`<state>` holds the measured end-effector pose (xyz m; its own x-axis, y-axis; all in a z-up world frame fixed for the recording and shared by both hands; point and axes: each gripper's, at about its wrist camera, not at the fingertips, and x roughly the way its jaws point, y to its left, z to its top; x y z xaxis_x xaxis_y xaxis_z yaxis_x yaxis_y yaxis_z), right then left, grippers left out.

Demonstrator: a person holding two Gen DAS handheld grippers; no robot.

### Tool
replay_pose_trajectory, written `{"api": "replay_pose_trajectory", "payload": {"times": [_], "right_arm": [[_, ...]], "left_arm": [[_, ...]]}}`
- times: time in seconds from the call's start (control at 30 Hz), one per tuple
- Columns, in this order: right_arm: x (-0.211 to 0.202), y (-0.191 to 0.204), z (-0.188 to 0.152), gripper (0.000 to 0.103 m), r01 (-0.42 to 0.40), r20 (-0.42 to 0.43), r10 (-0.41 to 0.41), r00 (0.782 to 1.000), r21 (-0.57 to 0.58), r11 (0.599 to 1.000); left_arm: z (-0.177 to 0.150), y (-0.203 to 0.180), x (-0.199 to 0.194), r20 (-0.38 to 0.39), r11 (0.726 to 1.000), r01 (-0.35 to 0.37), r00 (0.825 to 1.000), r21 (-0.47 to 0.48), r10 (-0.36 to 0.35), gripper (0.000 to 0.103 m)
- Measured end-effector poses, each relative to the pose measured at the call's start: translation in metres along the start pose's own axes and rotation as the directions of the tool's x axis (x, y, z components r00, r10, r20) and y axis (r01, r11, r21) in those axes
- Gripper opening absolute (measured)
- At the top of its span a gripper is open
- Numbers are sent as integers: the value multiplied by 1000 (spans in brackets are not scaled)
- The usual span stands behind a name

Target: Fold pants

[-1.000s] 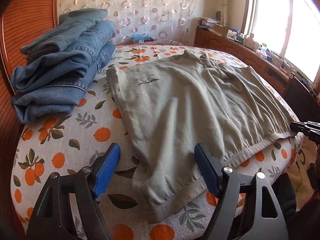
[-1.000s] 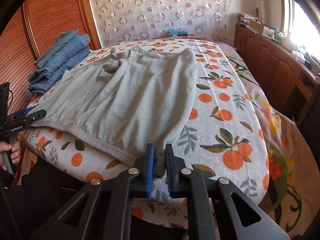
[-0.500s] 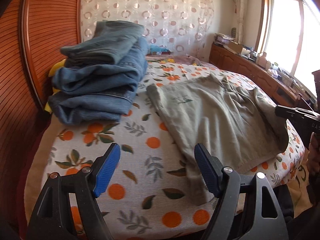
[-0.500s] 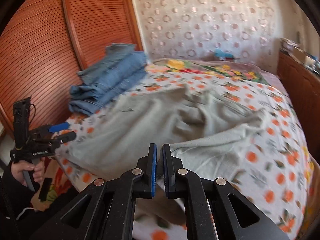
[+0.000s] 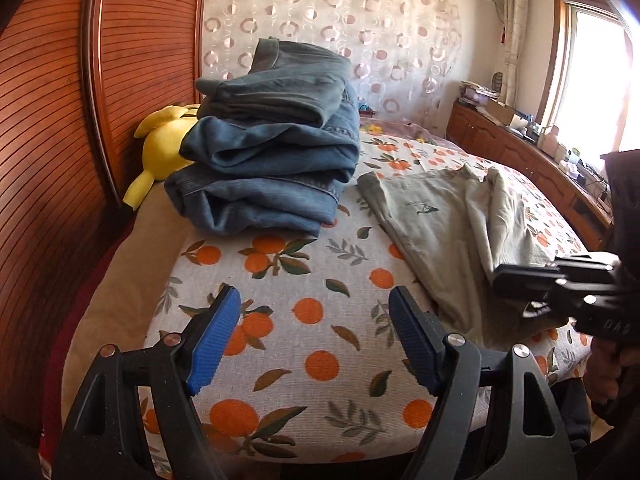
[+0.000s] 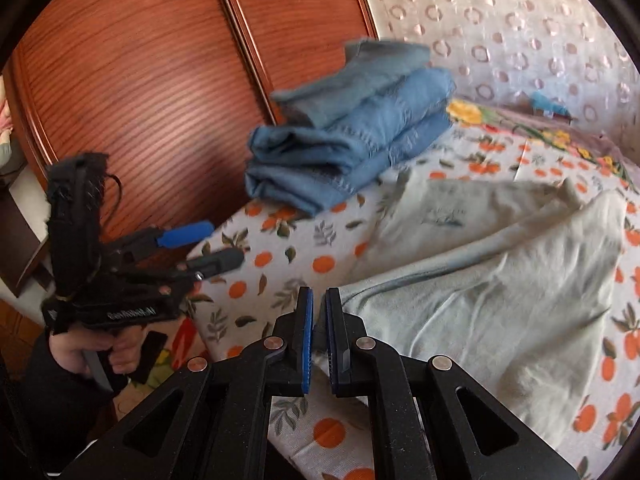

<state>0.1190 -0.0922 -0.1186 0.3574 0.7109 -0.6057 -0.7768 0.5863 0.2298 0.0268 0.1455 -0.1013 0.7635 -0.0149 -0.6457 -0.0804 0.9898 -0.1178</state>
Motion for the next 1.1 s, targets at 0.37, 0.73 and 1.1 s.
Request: {"api": "replay_pose_trajectory", "payload": {"times": [0.37,0.73,1.1], "right_arm": [[-35,-6,6,37,124,57,-122,991,-30,992],[-40,-66,-13,38,371,34,-374,927,58,927],[-23,-65,-17,38,402,5,-404,915,90,911]], "left_arm": [[1,-17,8,-9,999,33,999,34,-33,77],[33,-51,41,-23,985,100,995,139,-98,77],[74,-78,97,-105,971,135,988,197,-116,52]]}}
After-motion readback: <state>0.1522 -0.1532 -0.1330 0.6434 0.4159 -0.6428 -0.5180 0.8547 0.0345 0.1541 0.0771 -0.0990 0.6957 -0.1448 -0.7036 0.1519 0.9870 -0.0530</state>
